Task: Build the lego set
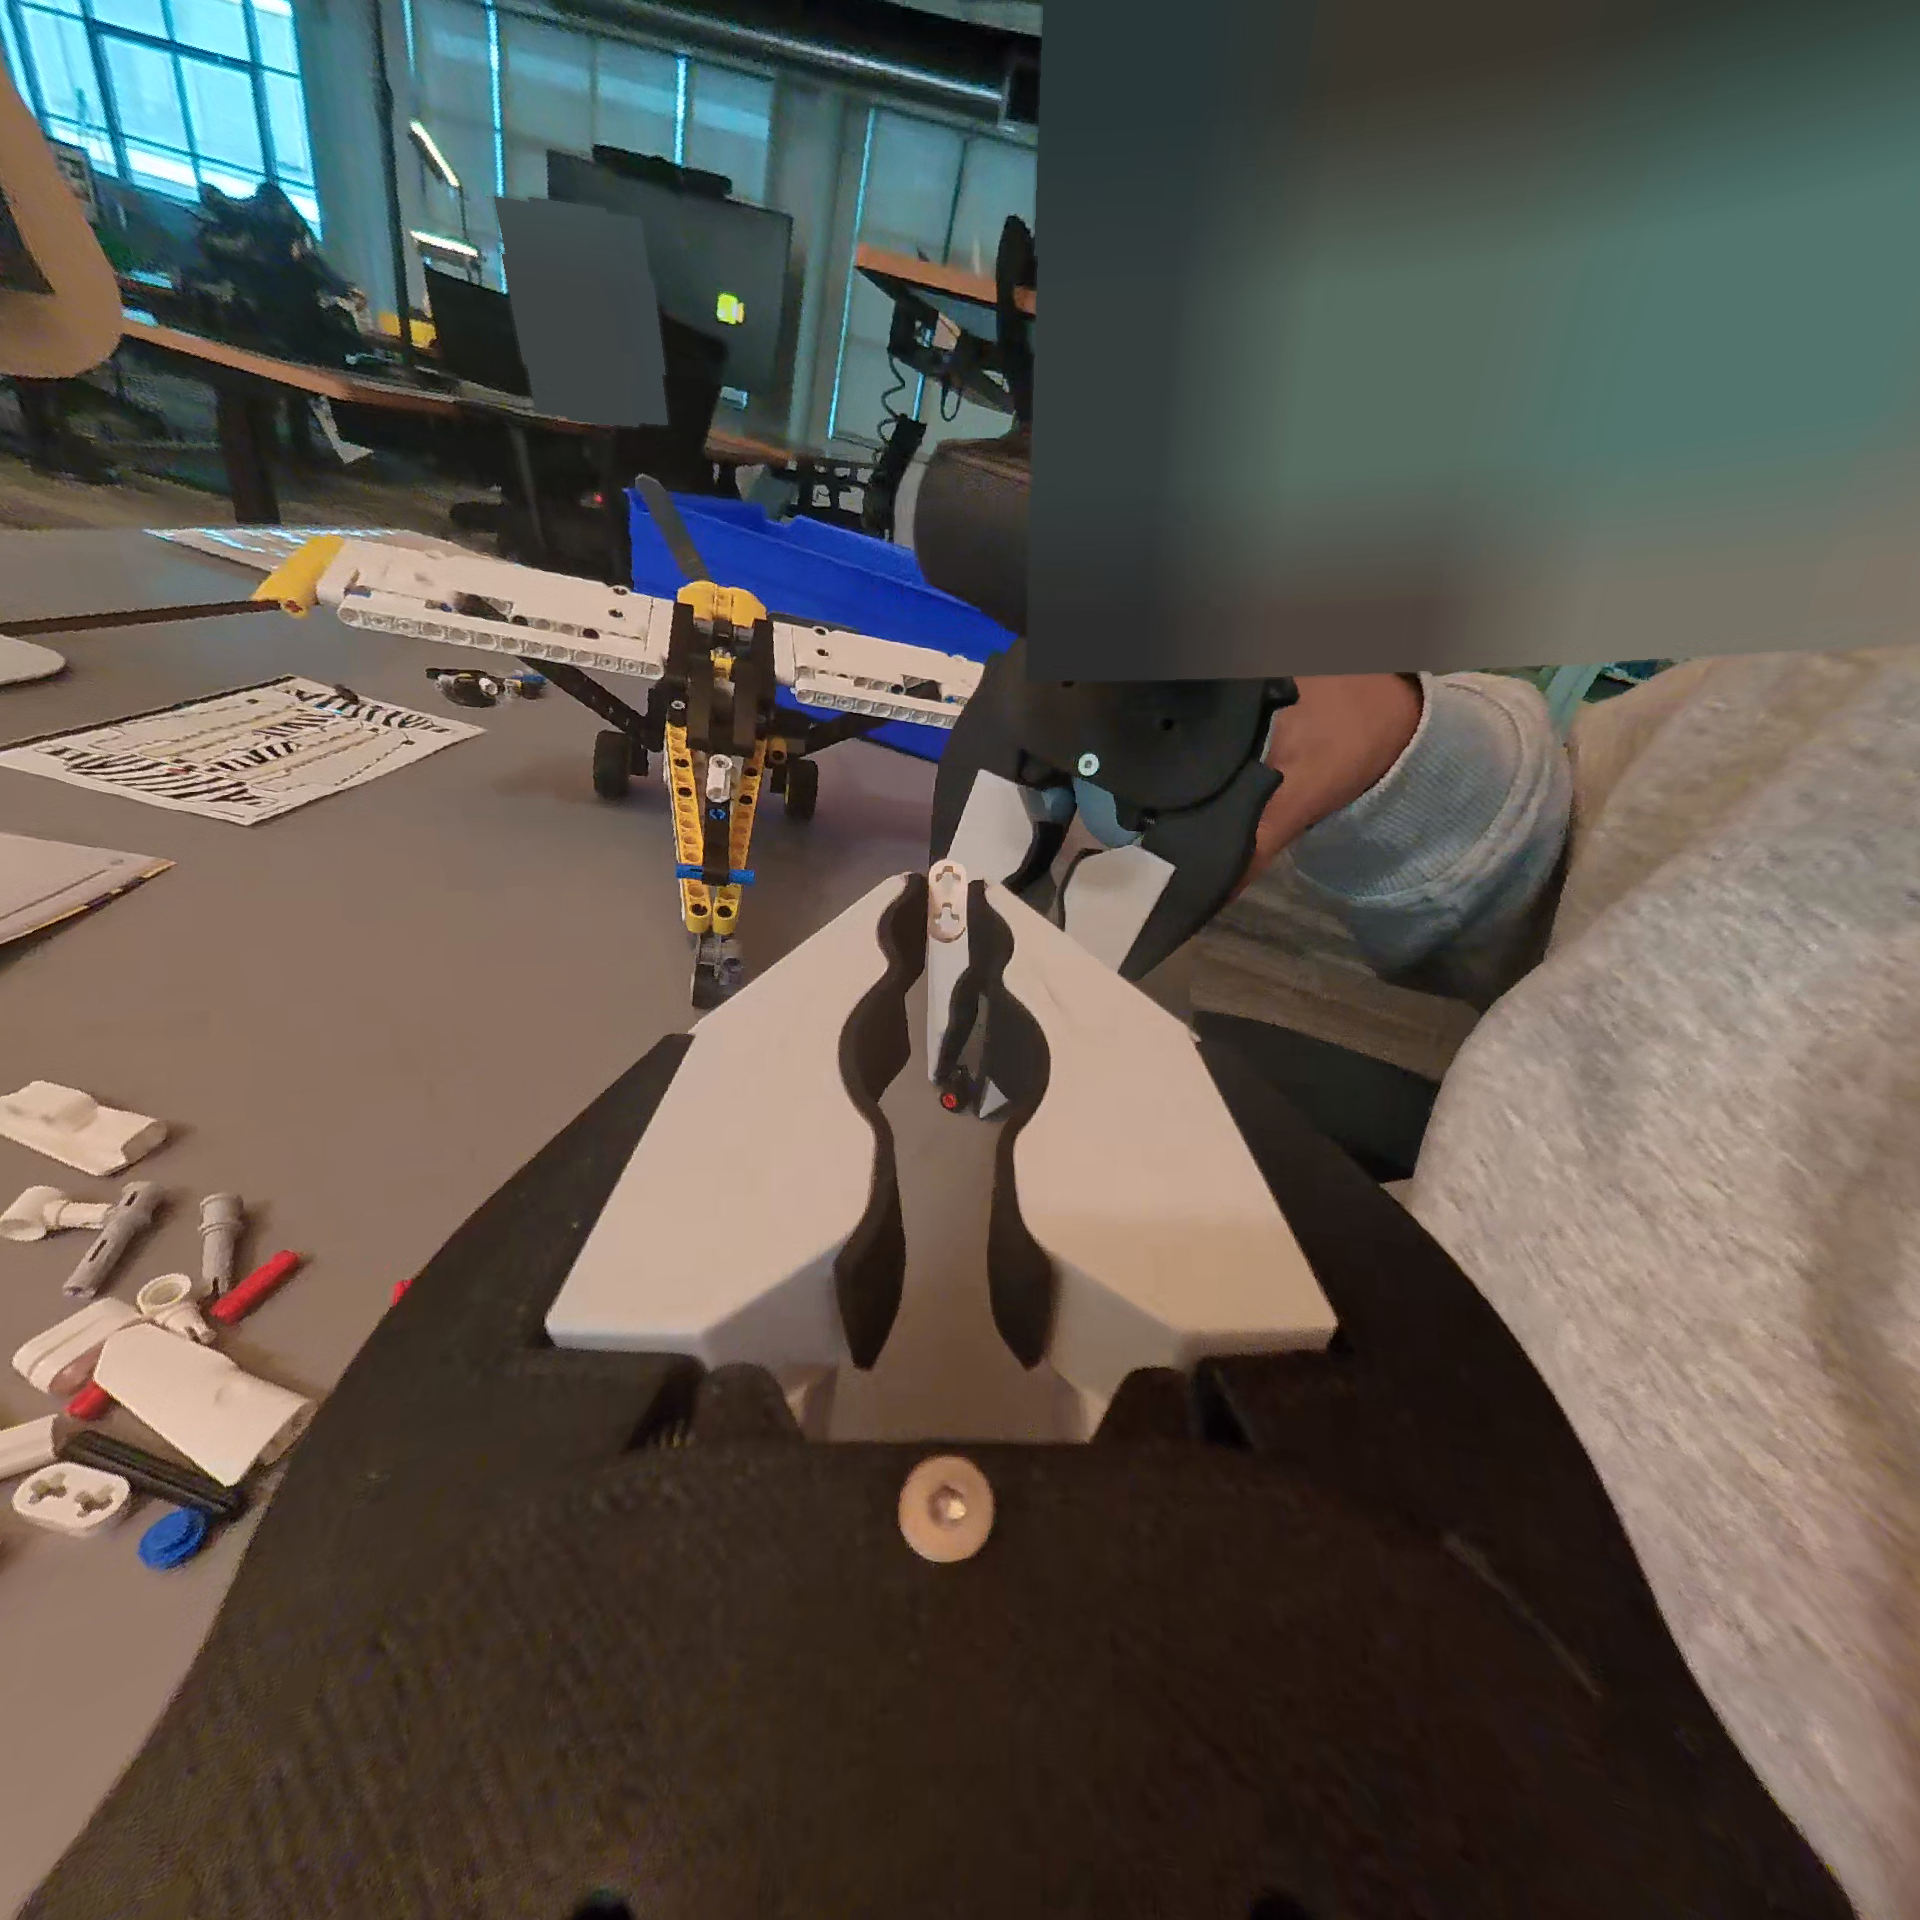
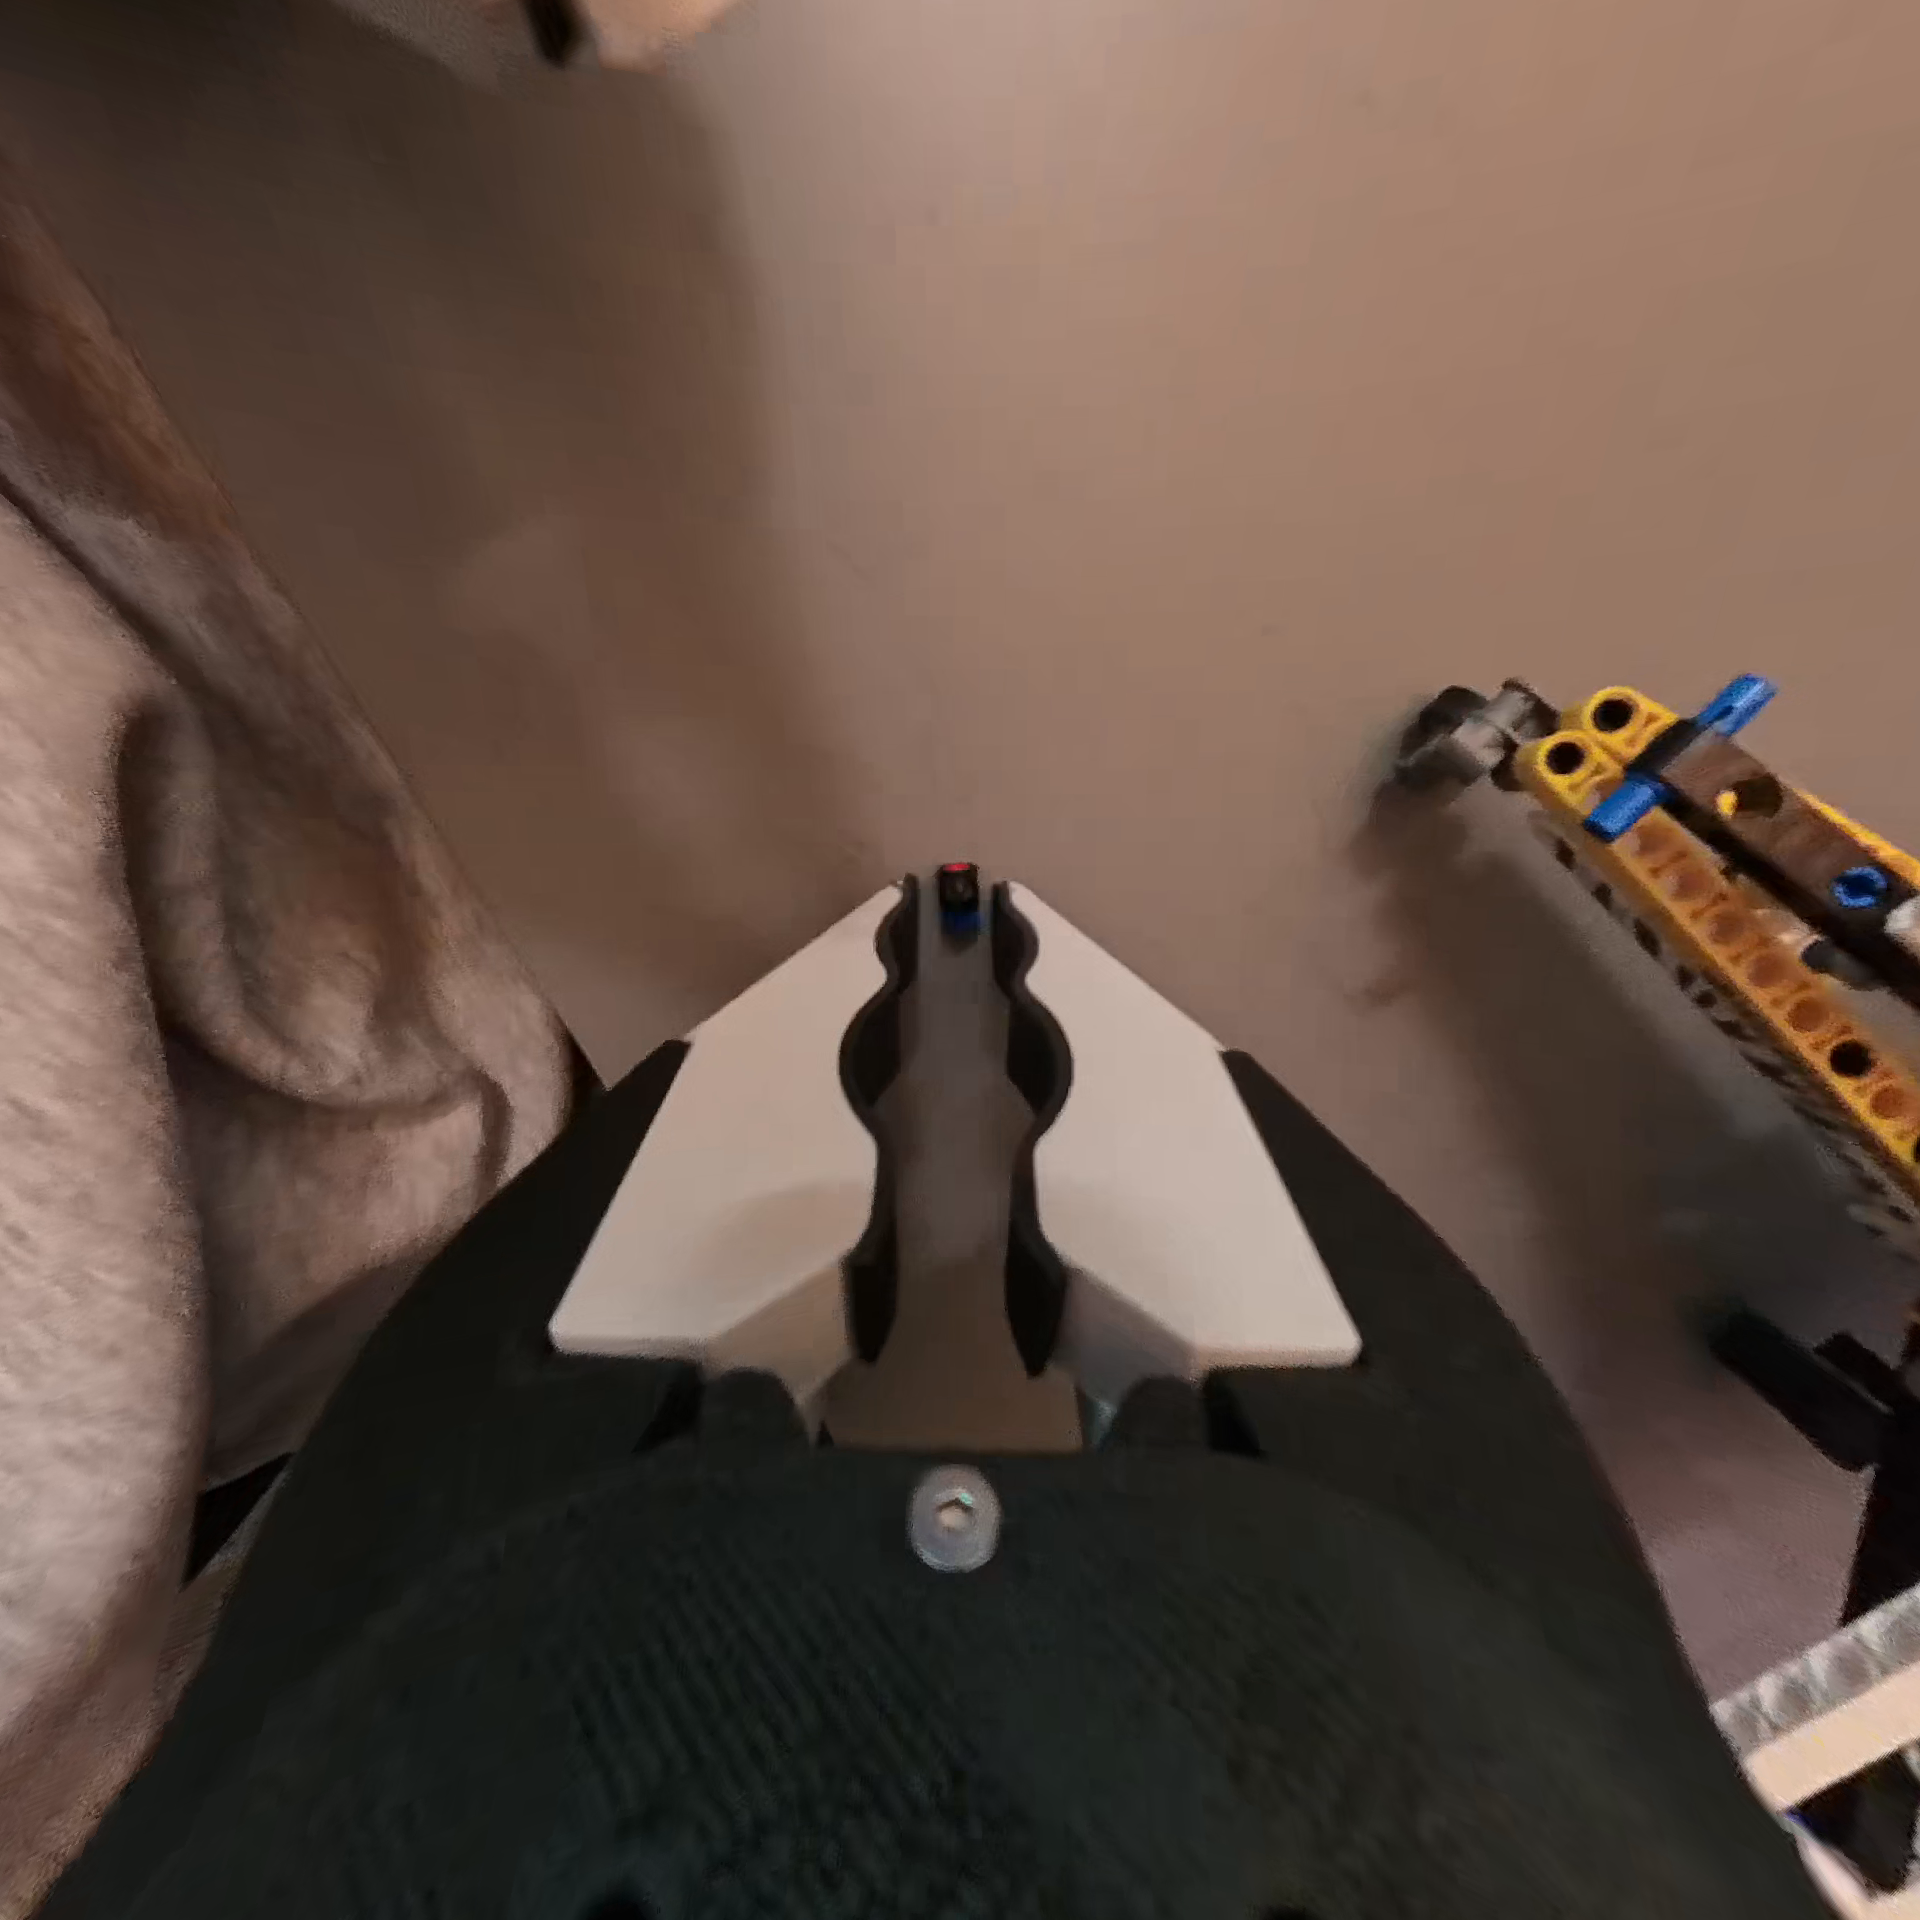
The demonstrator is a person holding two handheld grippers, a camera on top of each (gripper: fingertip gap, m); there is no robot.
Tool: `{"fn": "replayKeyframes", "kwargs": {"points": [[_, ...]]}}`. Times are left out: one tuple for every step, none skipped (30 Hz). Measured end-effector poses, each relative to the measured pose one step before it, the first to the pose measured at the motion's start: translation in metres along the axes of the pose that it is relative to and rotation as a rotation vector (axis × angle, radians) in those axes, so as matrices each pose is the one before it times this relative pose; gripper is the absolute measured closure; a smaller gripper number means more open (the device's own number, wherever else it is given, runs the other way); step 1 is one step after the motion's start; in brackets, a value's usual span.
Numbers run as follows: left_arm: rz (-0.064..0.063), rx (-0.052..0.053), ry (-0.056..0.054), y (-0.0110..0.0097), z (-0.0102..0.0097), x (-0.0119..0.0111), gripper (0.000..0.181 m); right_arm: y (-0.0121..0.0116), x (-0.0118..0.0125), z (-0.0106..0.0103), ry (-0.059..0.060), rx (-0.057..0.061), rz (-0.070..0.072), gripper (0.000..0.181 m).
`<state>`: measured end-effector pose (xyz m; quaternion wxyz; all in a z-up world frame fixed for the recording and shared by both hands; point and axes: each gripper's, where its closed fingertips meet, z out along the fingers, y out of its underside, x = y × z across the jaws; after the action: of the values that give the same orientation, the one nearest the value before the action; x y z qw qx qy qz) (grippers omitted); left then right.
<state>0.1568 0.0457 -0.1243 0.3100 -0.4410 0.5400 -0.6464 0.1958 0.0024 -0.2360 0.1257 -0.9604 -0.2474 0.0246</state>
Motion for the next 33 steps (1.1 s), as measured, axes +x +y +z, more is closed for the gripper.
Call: {"fn": "replayKeyframes", "kwargs": {"points": [[-0.0036, 0.0028, 0.0033, -0.00028, -0.00039, 0.00039, 0.176, -0.00197, -0.00138, -0.00077, 0.0027, 0.0221, 0.0010, 0.165], [-0.0037, 0.0039, 0.0036, -0.00035, -0.00045, 0.00037, 0.176, -0.00194, -0.00253, -0.00160, -0.0066, 0.0281, 0.0042, 0.164], [-0.0045, 0.0040, 0.0019, -0.00042, -0.00053, 0.00003, 0.176, -0.00143, -0.00154, -0.00221, -0.0017, 0.0300, 0.0096, 0.162], [-0.0050, 0.0035, 0.0017, -0.00037, -0.00038, -0.00006, 0.176, -0.00052, 0.00038, -0.00268, 0.0080, 0.0277, 0.0128, 0.161], [-0.0048, 0.0031, 0.0011, -0.00026, -0.00037, -0.00031, 0.176, 0.00086, 0.00129, -0.00286, 0.0115, 0.0240, 0.0128, 0.161], [-0.0058, 0.0013, 0.0010, -0.00014, -0.00004, -0.00044, 0.176, 0.00160, 0.00213, -0.00289, 0.0135, 0.0207, 0.0171, 0.160], [-0.0075, -0.0002, 0.0019, 0.00010, 0.00025, -0.00052, 0.176, 0.00167, 0.00226, -0.00259, 0.0115, 0.0216, 0.0214, 0.160], [-0.0079, -0.0007, 0.0020, 0.00018, 0.00035, -0.00043, 0.176, 0.00171, 0.00121, -0.00219, 0.0015, 0.0225, 0.0223, 0.160], [-0.0068, 0.0009, 0.0013, -0.00005, 0.00037, -0.00058, 0.176, 0.00147, 0.00026, -0.00148, -0.0064, 0.0228, 0.0224, 0.160], [-0.0059, 0.0008, 0.0009, -0.00008, 0.00045, -0.00050, 0.176, 0.00160, 0.00017, -0.00050, -0.0083, 0.0201, 0.0233, 0.160], [-0.0040, -0.0012, 0.0000, 0.00021, 0.00049, -0.00038, 0.176, 0.00208, -0.00016, 0.00028, -0.0086, 0.0141, 0.0211, 0.160], [-0.0008, -0.0017, 0.0003, 0.00018, 0.00051, -0.00020, 0.176, 0.00177, -0.00040, 0.00088, -0.0061, 0.0123, 0.0140, 0.160], [0.0010, -0.0018, 0.0007, 0.00021, 0.00059, 0.00014, 0.176, 0.00084, -0.00013, 0.00108, -0.0002, 0.0140, 0.0045, 0.160], [0.0014, -0.0020, 0.0007, 0.00017, 0.00063, 0.00023, 0.176, -0.00022, -0.00026, 0.00101, 0.0025, 0.0154, -0.0037, 0.160], [0.0003, -0.0017, 0.0006, 0.00027, 0.00055, 0.00005, 0.176, -0.00129, -0.00045, 0.00082, 0.0036, 0.0166, -0.0082, 0.161], [-0.0011, -0.0002, 0.0011, 0.00008, 0.00043, -0.00001, 0.176, -0.00190, -0.00037, 0.00082, 0.0032, 0.0166, -0.0094, 0.163], [-0.0022, 0.0010, 0.0003, -0.00012, 0.00024, -0.00013, 0.176, -0.00197, -0.00034, 0.00089, 0.0017, 0.0140, -0.0073, 0.163], [-0.0023, 0.0013, -0.0002, -0.00009, 0.00004, -0.00022, 0.176, -0.00135, -0.00078, 0.00096, -0.0041, 0.0088, -0.0046, 0.163], [-0.0017, 0.0017, -0.0010, -0.00021, -0.00020, -0.00023, 0.176, -0.00069, -0.00128, 0.00112, -0.0089, 0.0033, -0.0016, 0.163], [-0.0015, 0.0032, -0.0021, -0.00036, -0.00045, -0.00046, 0.176, -0.00008, -0.00102, 0.00116, -0.0077, -0.0006, 0.0011, 0.162], [-0.0017, 0.0033, -0.0020, -0.00034, -0.00040, -0.00035, 0.176, 0.00040, -0.00070, 0.00114, -0.0055, -0.0032, 0.0011, 0.161], [-0.0019, 0.0026, -0.0015, -0.00027, -0.00058, -0.00031, 0.176, 0.00060, -0.00084, 0.00091, -0.0053, -0.0037, -0.0006, 0.161], [-0.0019, 0.0022, -0.0014, -0.00029, -0.00039, -0.00026, 0.176, 0.00034, -0.00077, 0.00071, -0.0034, -0.0024, -0.0016, 0.161], [-0.0015, 0.0017, -0.0008, -0.00011, -0.00029, -0.00020, 0.176, -0.00002, -0.00035, 0.00041, -0.0005, -0.0002, -0.0018, 0.161], [-0.0010, 0.0006, -0.0002, -0.00014, -0.00013, -0.00009, 0.176, -0.00036, -0.00042, 0.00024, -0.0013, 0.0012, -0.0015, 0.161], [-0.0004, 0.0000, 0.0000, 0.00010, -0.00010, 0.00005, 0.176, -0.00063, -0.00061, 0.00003, -0.0032, 0.0017, 0.0005, 0.161], [-0.0001, 0.0000, -0.0002, 0.00004, -0.00005, 0.00010, 0.176, -0.00077, -0.00018, -0.00005, -0.0029, 0.0022, 0.0027, 0.160], [-0.0002, 0.0006, -0.0006, -0.00010, -0.00009, -0.00011, 0.176, -0.00118, -0.00037, -0.00016, -0.0042, 0.0034, 0.0030, 0.160], [-0.0001, 0.0014, -0.0011, -0.00007, -0.00018, -0.00005, 0.176, -0.00114, -0.00034, -0.00020, -0.0042, 0.0038, 0.0033, 0.160], [-0.0008, 0.0011, -0.0004, -0.00011, -0.00010, -0.00016, 0.176, -0.00091, -0.00001, -0.00010, -0.0029, 0.0027, 0.0032, 0.160], [-0.0014, 0.0008, 0.0003, -0.00010, -0.00017, -0.00011, 0.176, -0.00079, 0.00031, -0.00004, -0.0009, 0.0016, 0.0031, 0.160], [-0.0015, 0.0003, 0.0005, -0.00001, -0.00007, -0.00003, 0.176, -0.00022, 0.00045, 0.00021, -0.0008, -0.0003, 0.0032, 0.160], [-0.0011, -0.0004, 0.0008, 0.00001, 0.00011, 0.00002, 0.176, 0.00026, 0.00058, 0.00041, -0.0007, -0.0024, 0.0037, 0.159]]}}
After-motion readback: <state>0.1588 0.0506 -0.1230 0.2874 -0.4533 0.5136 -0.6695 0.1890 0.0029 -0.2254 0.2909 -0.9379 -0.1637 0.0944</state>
